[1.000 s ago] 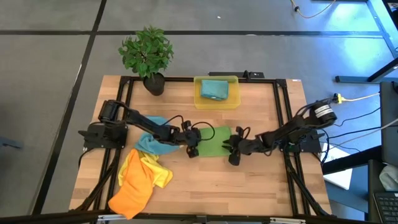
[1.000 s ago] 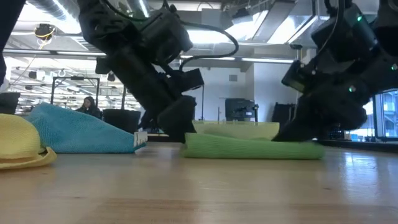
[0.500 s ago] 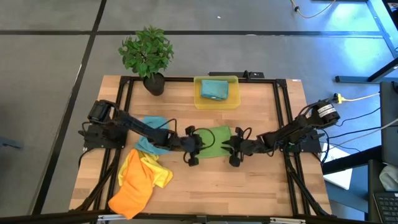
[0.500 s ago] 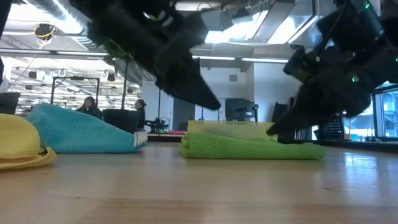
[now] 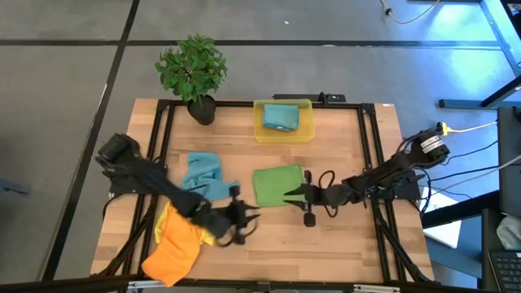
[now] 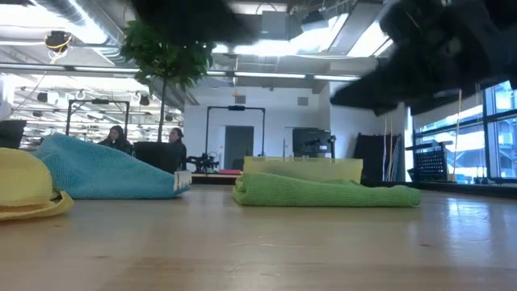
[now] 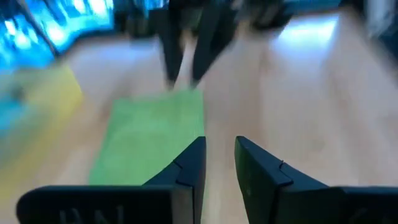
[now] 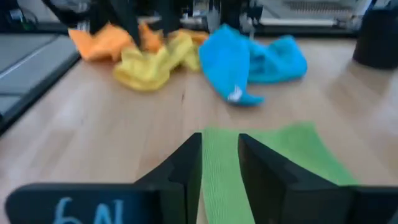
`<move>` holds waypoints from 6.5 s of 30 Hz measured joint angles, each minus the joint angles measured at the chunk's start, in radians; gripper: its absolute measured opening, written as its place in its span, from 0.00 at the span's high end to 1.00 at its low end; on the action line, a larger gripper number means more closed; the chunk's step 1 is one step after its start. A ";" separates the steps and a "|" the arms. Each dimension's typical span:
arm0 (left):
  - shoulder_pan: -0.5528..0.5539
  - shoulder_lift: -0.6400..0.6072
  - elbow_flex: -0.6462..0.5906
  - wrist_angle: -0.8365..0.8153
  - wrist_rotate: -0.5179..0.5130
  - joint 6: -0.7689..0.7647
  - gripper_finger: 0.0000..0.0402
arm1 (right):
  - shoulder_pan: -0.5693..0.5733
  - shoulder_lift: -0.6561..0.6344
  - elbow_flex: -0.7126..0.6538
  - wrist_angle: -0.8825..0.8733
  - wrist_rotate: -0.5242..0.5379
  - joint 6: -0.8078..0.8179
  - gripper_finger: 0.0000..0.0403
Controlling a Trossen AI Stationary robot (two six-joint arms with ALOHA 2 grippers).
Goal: Fold microfiber towels
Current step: Fold the green microfiber towel
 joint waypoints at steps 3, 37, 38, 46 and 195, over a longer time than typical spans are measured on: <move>-0.093 -0.070 0.000 0.000 -0.132 0.054 0.81 | -0.008 -0.012 0.045 0.002 0.001 -0.037 0.74; 0.092 -0.066 -0.513 0.876 0.221 0.000 0.99 | -0.090 0.311 0.168 -0.054 -0.077 0.093 0.76; 0.093 -0.066 -0.513 0.876 0.221 0.000 1.00 | -0.097 0.324 0.168 -0.052 -0.103 0.097 0.78; 0.104 -0.066 -0.513 0.875 0.219 0.001 0.99 | -0.125 0.389 0.168 0.028 -0.173 0.123 0.90; 0.171 0.413 0.114 0.264 0.588 -0.032 0.71 | 0.468 0.351 0.467 -0.883 0.263 -0.168 0.90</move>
